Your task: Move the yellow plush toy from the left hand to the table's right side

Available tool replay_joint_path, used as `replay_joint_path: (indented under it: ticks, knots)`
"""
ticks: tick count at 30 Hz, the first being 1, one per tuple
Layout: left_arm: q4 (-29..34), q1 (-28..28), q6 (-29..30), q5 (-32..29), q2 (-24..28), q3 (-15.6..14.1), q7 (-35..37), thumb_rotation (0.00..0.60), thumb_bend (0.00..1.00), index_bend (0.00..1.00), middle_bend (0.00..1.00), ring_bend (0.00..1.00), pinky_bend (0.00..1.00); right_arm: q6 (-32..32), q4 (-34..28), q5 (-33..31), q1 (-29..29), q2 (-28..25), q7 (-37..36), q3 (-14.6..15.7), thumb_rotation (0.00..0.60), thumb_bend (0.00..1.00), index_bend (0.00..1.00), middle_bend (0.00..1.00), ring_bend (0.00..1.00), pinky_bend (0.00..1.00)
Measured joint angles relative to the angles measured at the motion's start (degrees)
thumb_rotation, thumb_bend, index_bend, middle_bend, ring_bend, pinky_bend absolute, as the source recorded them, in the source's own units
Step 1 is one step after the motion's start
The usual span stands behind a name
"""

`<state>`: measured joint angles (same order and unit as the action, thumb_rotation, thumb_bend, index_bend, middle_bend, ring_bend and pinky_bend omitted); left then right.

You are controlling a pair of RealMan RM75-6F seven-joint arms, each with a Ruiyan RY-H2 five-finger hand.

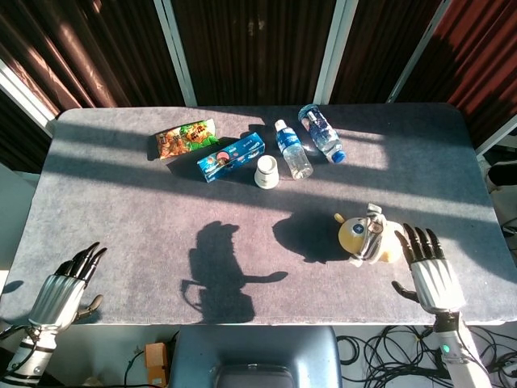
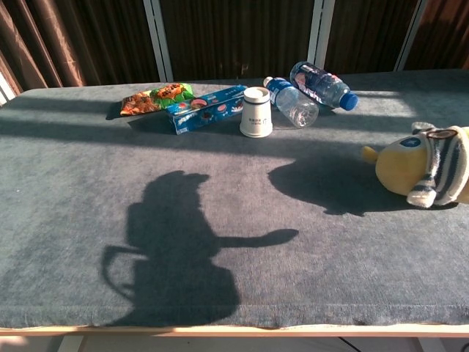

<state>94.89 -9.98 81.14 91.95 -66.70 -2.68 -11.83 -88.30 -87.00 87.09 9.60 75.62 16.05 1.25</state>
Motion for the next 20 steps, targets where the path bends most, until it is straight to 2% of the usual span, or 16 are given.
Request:
replay_joint_path:
  ticks: [3,6,13,20]
  knots:
    - [0.3,0.5,0.9,0.7,0.2,-0.3,-0.6,0.600,0.28,0.02,0.03,0.12,0.30,-3.5,-1.1,1.4,-2.0,-1.1,1.1,0.4,0.600,0.01,0.00,0.00,0.00,0.04]
    - [0.6,1.1,1.7,1.2,0.3,-0.6,-1.4,0.600,0.28,0.02,0.03,0.13,0.30,-4.3,-1.6,2.5,-2.9,-1.9,-0.7,0.7,0.600,0.01,0.00,0.00,0.00,0.04]
    - [1.3,2.4,3.6,2.1,0.4,-0.8,-2.9,0.600,0.28,0.02,0.04,0.13,0.30,-1.8,-3.7,1.0,-3.9,-4.7,3.3,0.5,0.600,0.01,0.00,0.00,0.00,0.04]
    - [0.7,3.5,5.9,2.5,0.0,-0.1,-2.8,0.600,0.27,0.00,0.02,0.12,0.30,0.8,-6.3,-2.2,-4.5,-7.1,1.8,-1.3,0.600,0.01,0.00,0.00,0.00,0.04]
